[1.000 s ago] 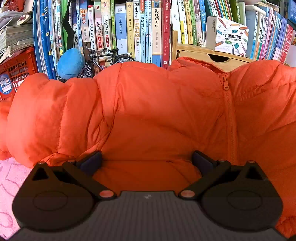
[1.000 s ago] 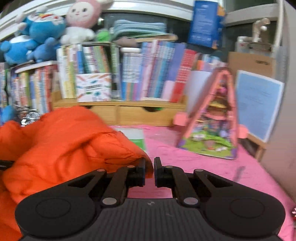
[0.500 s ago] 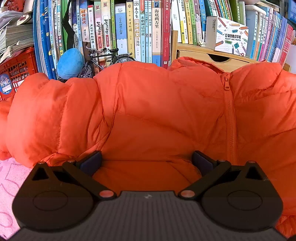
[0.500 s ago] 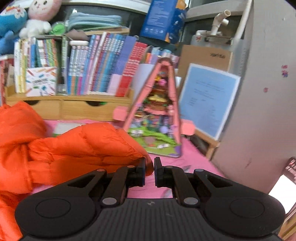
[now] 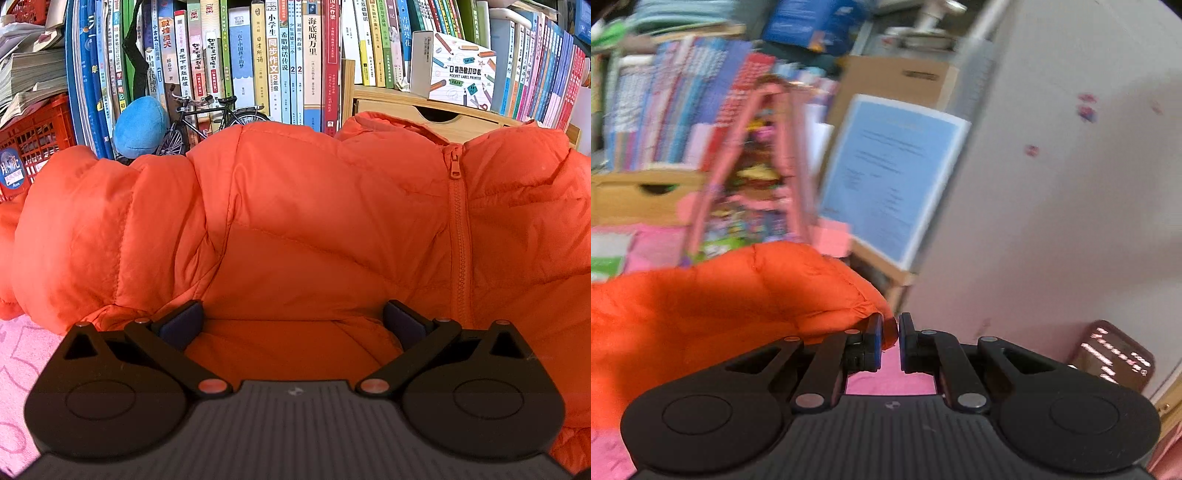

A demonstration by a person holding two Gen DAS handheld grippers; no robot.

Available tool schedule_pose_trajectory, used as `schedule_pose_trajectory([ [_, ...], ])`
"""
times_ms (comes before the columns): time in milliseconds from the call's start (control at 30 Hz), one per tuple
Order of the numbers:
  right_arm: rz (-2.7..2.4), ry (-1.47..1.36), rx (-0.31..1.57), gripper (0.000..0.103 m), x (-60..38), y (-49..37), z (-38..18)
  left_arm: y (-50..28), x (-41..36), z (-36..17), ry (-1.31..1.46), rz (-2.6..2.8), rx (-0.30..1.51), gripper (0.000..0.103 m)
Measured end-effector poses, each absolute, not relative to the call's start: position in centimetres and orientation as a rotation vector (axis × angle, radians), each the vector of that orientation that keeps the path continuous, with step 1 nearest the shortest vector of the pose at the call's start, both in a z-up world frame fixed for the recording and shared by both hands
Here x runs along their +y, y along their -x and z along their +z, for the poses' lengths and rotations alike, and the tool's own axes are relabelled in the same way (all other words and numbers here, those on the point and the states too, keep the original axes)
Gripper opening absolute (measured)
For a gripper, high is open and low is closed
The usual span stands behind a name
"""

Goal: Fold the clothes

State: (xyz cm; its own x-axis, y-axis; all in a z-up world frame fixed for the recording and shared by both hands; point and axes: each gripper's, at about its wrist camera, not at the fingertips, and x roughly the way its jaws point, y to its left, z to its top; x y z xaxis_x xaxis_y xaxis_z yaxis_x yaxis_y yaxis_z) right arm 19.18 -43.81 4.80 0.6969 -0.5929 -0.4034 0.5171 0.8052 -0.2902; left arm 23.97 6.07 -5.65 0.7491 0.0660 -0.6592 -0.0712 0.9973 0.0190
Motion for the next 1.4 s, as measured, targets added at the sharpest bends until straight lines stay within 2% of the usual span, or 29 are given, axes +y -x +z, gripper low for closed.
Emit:
schedule_pose_trajectory([
  [133, -0.688, 0.089, 0.503, 0.014, -46.6, -19.1, 5.4, -24.0, 6.0, -5.7, 0.005, 0.076, 0.721, 0.103],
  [167, -0.674, 0.070, 0.512, 0.024, -46.8, -19.0, 5.4, -23.9, 6.1, -5.8, 0.005, 0.075, 0.721, 0.103],
  [200, -0.653, 0.052, 0.520, 0.039, -47.0, -18.8, 5.3, -23.9, 6.1, -5.8, 0.005, 0.075, 0.721, 0.103],
  [233, -0.626, 0.044, 0.516, 0.060, -46.8, -18.5, 5.4, -23.9, 6.1, -5.8, 0.004, 0.074, 0.721, 0.103],
  [300, -0.560, 0.036, 0.486, 0.087, -45.7, -17.6, 5.6, -23.9, 6.1, -5.9, 0.003, 0.074, 0.721, 0.103],
  [600, -0.080, -0.158, 0.399, 0.092, -37.0, -16.1, 9.5, -23.5, 5.9, -5.7, 0.001, 0.073, 0.709, 0.103],
  [833, 0.368, -0.040, 0.425, 0.093, -22.3, -15.0, 9.8, -18.1, 7.2, -3.0, -0.017, -0.010, 0.624, 0.103],
  [933, 0.482, 0.017, 0.445, 0.097, -16.6, -14.9, 9.2, -14.3, 9.0, -1.5, -0.036, -0.023, 0.575, 0.103],
  [1067, 0.535, 0.103, 0.485, 0.097, -10.4, -15.8, 7.3, -11.2, 11.8, -0.9, -0.036, 0.012, 0.569, 0.103],
  [1100, 0.534, 0.121, 0.498, 0.096, -9.2, -16.1, 6.6, -10.7, 12.5, -0.9, -0.032, 0.024, 0.573, 0.103],
  [1200, 0.576, 0.111, 0.587, 0.083, -7.1, -16.7, 4.7, -9.2, 14.2, -1.1, -0.025, 0.056, 0.593, 0.103],
  [1233, 0.597, 0.108, 0.612, 0.082, -6.7, -16.5, 4.2, -9.1, 14.4, -1.4, -0.026, 0.061, 0.607, 0.103],
  [1400, 0.594, 0.240, 0.597, 0.086, -6.5, -13.5, 2.7, -9.2, 15.4, -3.1, 0.025, 0.055, 0.680, 0.103],
])
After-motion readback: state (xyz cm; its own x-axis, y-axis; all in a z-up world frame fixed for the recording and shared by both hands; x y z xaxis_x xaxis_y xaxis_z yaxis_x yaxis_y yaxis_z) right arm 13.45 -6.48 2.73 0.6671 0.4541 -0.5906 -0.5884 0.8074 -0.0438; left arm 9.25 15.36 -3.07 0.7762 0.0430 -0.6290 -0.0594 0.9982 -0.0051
